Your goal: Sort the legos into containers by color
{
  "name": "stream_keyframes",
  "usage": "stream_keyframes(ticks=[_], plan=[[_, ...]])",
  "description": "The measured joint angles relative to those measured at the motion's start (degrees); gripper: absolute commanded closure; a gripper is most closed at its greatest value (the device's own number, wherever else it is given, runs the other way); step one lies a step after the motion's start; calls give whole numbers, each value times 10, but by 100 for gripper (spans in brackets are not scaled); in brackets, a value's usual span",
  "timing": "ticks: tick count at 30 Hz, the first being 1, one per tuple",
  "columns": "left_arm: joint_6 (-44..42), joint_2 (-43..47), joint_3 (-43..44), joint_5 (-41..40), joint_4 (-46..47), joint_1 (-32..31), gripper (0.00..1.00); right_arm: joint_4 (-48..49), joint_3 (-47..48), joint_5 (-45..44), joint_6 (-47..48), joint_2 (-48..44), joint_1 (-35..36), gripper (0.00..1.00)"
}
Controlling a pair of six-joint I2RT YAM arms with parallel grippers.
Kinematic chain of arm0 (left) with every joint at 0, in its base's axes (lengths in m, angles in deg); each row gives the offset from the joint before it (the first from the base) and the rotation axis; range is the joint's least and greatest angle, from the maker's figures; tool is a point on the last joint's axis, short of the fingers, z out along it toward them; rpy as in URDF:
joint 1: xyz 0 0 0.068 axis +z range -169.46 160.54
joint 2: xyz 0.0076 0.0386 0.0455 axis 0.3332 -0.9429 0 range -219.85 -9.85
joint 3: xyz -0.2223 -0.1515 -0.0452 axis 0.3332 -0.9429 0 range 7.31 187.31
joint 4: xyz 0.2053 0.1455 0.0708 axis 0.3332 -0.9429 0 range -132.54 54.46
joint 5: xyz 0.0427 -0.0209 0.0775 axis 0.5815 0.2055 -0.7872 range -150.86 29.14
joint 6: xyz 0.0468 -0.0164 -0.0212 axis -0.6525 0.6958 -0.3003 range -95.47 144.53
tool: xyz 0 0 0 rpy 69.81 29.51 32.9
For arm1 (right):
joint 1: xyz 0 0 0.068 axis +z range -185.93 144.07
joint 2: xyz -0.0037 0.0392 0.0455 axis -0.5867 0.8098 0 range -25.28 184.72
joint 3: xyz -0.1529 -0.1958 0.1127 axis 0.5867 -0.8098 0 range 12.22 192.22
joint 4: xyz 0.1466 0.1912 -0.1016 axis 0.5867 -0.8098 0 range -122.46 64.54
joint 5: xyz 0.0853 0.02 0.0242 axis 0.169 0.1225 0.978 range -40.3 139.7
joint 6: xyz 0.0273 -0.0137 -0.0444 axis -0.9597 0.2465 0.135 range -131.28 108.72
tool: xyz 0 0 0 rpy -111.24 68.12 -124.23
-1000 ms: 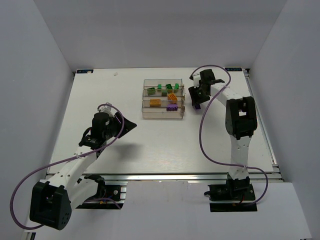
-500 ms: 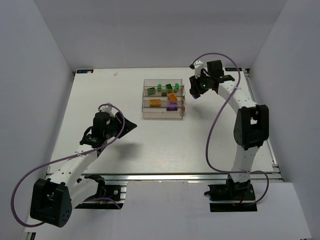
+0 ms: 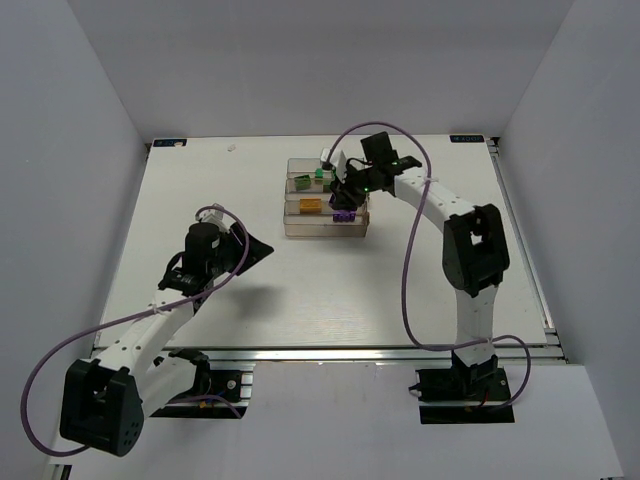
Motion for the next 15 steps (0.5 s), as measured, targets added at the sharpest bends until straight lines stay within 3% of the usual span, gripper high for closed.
stream_keyframes(ticks=[1, 4, 7, 15], plan=[[0, 5, 0, -1, -2, 0, 43, -6, 8, -8, 2, 17, 3, 61], [0, 20, 0, -5, -6, 0, 43, -22, 27, -31, 5, 50, 4, 33], [1, 35, 0, -10, -11, 0, 43, -32, 34, -45, 8, 57, 3, 22], [0, 42, 0, -13, -14, 0, 43, -51, 41, -42, -48, 19, -3, 11]])
